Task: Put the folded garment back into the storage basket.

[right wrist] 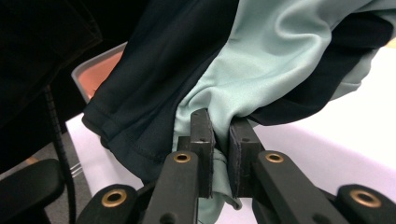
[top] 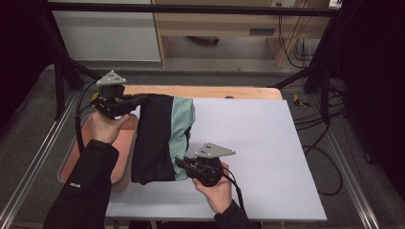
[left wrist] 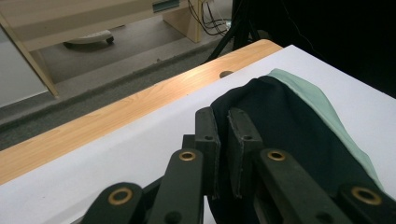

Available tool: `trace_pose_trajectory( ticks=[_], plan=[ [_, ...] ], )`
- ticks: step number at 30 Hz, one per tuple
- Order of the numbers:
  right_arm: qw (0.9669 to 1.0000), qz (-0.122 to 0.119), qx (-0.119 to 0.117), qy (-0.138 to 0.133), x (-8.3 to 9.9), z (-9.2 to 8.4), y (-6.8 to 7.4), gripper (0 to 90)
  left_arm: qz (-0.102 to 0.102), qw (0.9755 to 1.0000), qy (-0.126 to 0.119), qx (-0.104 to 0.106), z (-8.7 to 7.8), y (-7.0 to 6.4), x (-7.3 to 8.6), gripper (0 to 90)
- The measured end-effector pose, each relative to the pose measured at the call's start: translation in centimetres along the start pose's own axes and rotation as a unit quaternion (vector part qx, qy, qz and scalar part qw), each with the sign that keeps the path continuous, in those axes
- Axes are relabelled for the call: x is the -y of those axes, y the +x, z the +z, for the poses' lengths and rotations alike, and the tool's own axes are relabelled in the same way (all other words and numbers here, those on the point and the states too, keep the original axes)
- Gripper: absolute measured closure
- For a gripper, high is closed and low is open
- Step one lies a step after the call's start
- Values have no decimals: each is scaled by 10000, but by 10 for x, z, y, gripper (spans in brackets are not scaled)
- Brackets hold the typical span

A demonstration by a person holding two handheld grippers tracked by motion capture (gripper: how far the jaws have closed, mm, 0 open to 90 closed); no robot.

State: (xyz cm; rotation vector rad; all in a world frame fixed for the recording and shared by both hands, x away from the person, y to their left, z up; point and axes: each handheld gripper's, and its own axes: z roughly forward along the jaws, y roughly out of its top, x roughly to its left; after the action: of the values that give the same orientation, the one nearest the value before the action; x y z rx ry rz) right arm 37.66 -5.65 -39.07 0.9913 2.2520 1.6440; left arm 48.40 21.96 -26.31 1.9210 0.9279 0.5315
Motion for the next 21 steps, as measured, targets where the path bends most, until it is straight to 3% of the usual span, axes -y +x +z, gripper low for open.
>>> trace_pose_trajectory(
  ticks=[21],
  plan=[
    [9991, -202, -303, -194, -25, 50, 41, 829, 47, 9993, 6, -361, -46, 44, 1, 830]
  ],
)
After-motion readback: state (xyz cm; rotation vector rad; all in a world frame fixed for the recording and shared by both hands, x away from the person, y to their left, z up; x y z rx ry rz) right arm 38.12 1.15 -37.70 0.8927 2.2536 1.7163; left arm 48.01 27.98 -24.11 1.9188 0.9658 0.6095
